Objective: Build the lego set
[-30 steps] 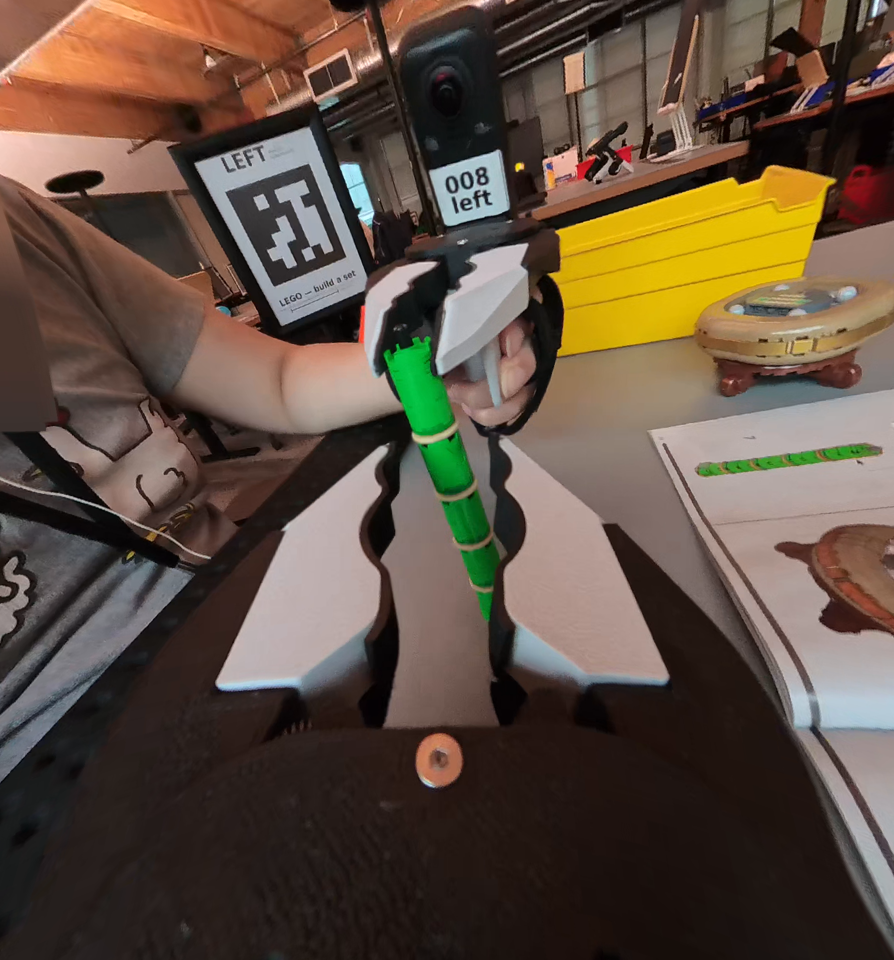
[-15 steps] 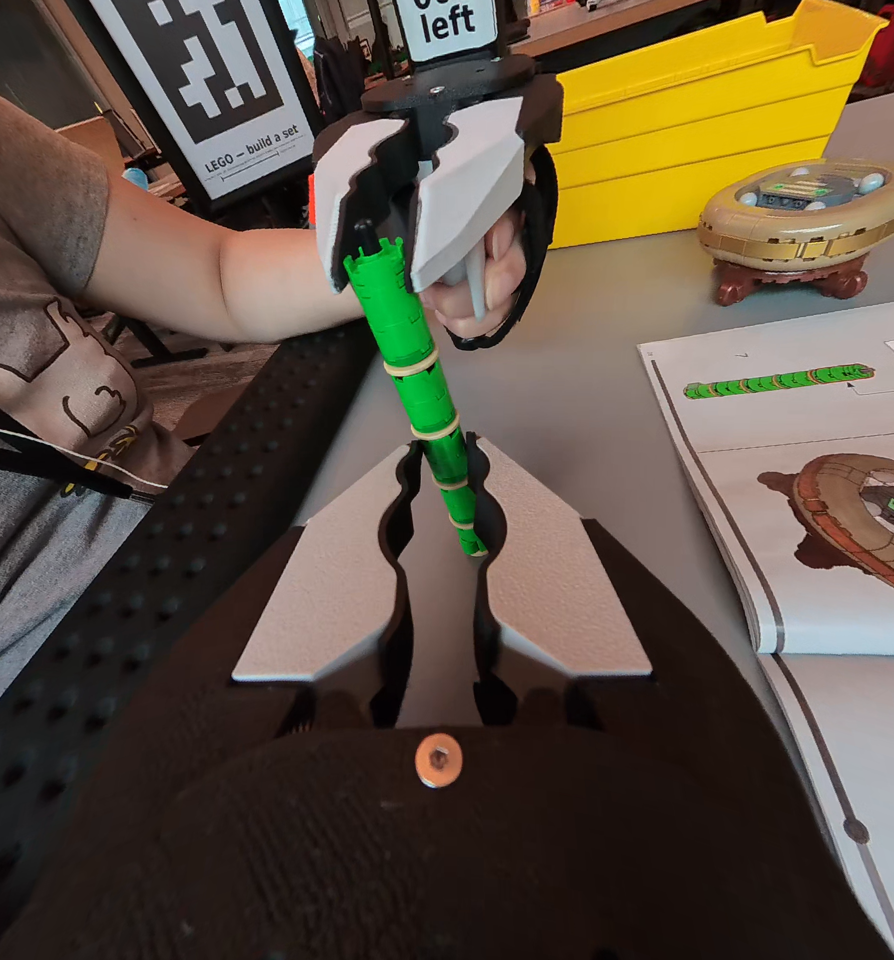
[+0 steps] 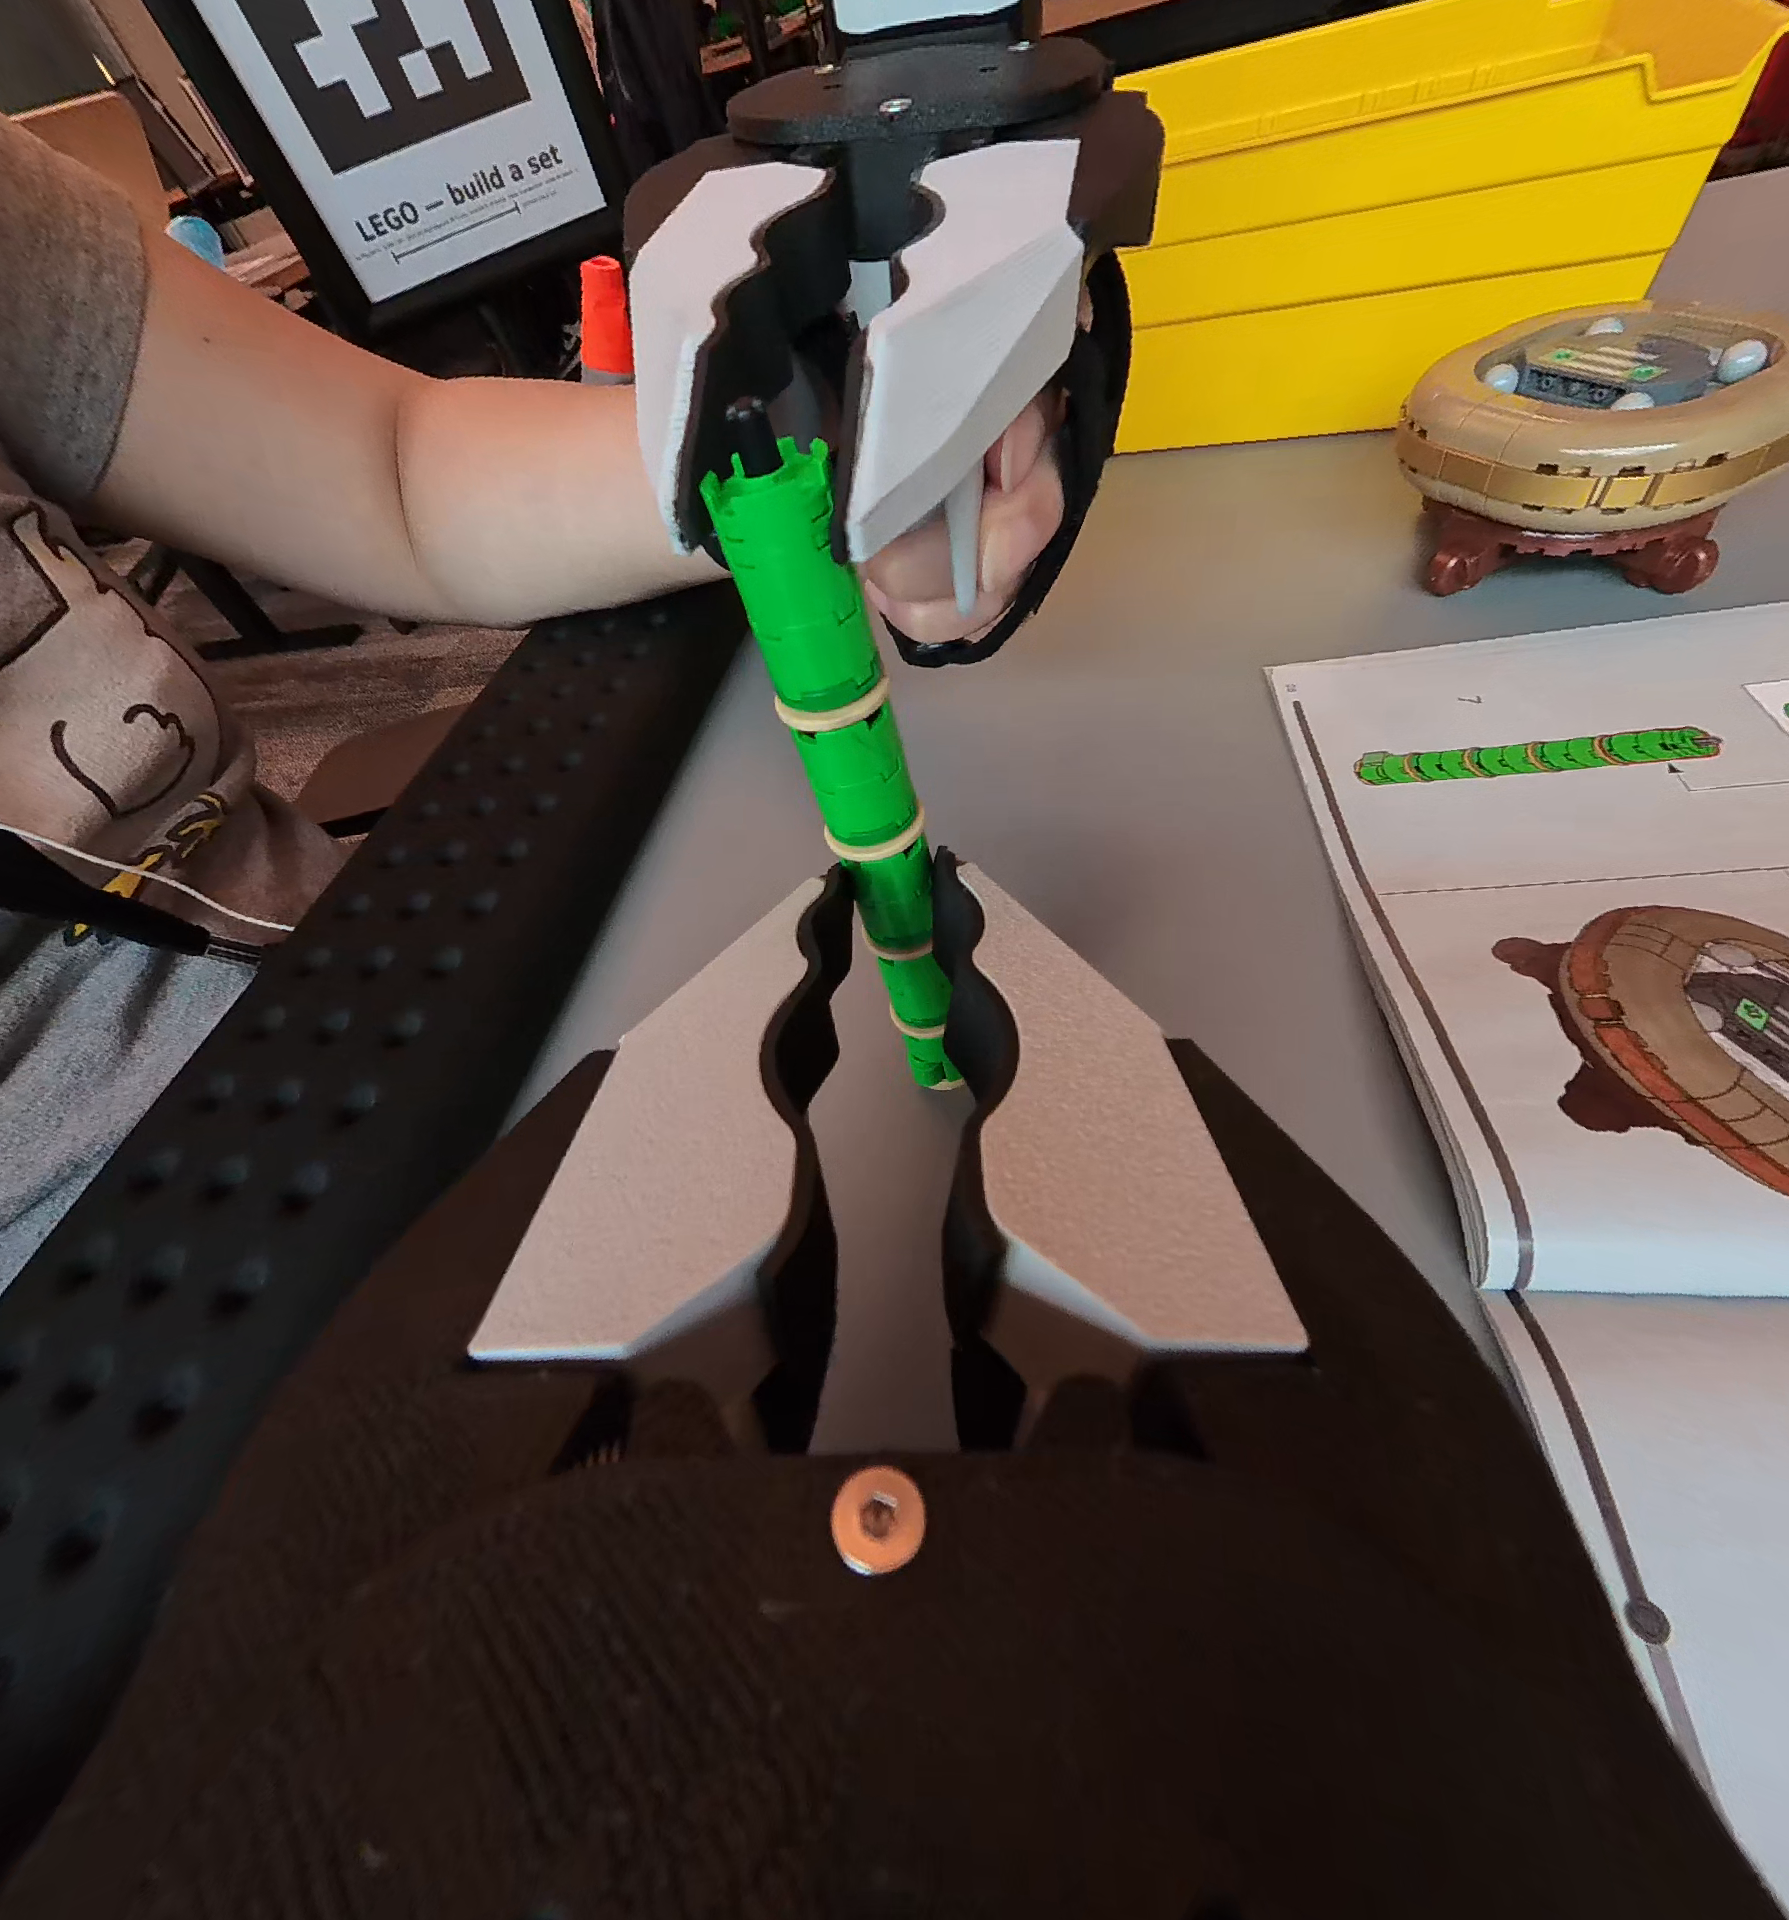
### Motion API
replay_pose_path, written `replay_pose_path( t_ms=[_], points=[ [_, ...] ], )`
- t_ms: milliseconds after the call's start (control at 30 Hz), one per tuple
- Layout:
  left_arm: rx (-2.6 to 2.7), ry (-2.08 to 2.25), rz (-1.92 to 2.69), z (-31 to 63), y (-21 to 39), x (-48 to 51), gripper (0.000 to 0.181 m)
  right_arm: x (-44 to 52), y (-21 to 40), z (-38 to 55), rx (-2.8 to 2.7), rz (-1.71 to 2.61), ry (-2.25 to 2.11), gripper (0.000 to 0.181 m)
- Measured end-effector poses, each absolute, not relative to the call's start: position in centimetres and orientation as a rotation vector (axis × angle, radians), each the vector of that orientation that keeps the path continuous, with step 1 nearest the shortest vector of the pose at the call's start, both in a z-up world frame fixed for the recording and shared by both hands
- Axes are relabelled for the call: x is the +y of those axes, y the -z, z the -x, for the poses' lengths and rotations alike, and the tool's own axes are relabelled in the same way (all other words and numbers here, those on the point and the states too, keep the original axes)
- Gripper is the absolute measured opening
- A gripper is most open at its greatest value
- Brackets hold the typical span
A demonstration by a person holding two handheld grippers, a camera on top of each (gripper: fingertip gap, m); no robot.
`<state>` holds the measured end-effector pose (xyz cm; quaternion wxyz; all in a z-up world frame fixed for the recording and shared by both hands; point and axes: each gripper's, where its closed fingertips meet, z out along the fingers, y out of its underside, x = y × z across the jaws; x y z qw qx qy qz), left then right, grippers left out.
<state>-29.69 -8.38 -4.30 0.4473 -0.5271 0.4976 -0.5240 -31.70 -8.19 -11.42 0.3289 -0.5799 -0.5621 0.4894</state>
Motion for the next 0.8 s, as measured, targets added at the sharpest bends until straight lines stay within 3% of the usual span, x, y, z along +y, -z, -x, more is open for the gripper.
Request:
replay_pose_path(
  t_ms=[133, 200, 233, 300, 433, 800],
  points=[
    [1.231, 1.297, 1.308, 29.8, 4.3, -8.3, 0.014, -8.1, 11.3, 31.7, -1.468, 1.509, -1.267, 0.017],
    [1.238, 1.304, 1.305, 29.8, 4.3, -8.4, 0.015, -7.9, 12.6, 31.5, -1.508, 1.615, -1.193, 0.042],
    [1.240, 1.302, 1.305, 29.8, 4.3, -8.4, 0.015, -8.1, 12.9, 31.6, -1.513, 1.629, -1.197, 0.045],
    [1.243, 1.301, 1.304, 29.8, 4.3, -8.4, 0.015, -8.4, 13.7, 31.7, -1.545, 1.640, -1.179, 0.028],
    [1.243, 1.304, 1.305, 29.8, 4.3, -8.5, 0.015, -8.1, 13.8, 31.8, -1.528, 1.674, -1.186, 0.018],
    [1.233, 1.311, 1.311, 29.8, 4.3, -8.4, 0.015, -8.1, 14.2, 31.6, -1.560, 1.680, -1.140, 0.017]
  ],
)
